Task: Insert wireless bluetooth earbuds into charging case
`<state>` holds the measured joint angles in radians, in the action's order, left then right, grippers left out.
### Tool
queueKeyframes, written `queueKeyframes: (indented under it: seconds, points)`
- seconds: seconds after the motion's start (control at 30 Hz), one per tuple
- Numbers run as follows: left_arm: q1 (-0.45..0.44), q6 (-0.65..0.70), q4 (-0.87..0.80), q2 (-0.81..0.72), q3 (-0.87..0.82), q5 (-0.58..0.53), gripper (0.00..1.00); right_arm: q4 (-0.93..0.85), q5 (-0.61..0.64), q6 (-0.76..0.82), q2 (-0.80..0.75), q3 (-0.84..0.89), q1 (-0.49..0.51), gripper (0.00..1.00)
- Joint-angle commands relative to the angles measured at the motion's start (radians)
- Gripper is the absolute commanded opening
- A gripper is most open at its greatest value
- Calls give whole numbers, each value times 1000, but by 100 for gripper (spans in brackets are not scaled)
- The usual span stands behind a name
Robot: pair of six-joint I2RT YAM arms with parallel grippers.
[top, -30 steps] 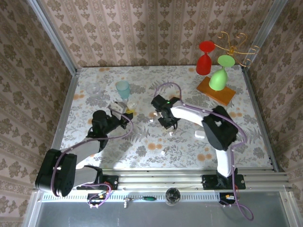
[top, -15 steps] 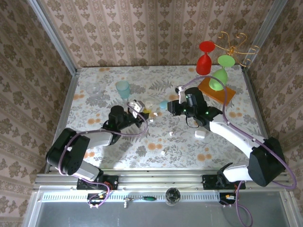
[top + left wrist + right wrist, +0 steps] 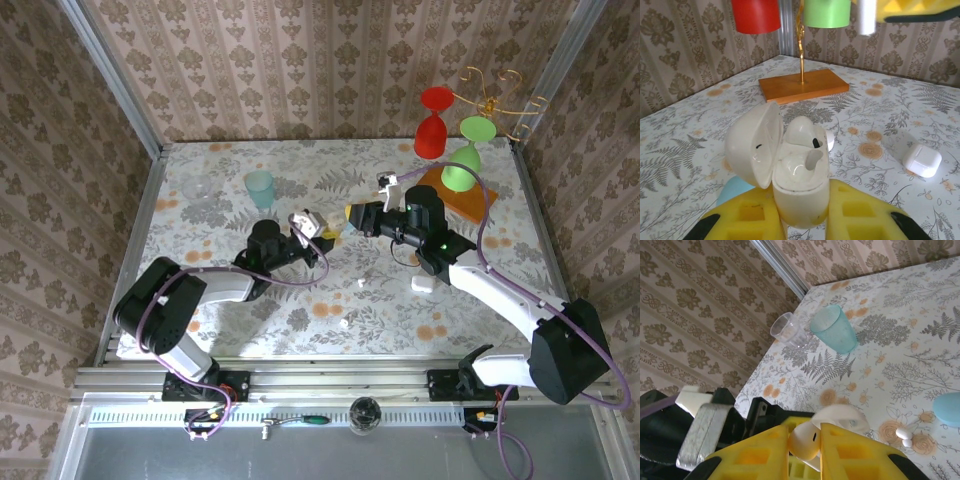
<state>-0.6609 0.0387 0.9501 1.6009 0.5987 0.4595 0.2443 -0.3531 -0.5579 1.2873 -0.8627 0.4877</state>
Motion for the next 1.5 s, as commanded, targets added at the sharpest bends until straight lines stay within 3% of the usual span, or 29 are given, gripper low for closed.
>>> queueKeyframes:
  seconds: [0.0,0.83,1.2,1.47]
  points:
    - [-16,19,62,8,36,8,0,51,-28,-22,6,5,-3,21]
    - [-35,26,27,-12,87,-2,0,70,-11,-22,65,21,-5,20]
    - [-37,-12,9,-24,110,-70,0,43,28,-8,64,31,-4,20]
    - [-40,-2,-10,-45,113,-78,0,14,78,-17,82,27,-3,26]
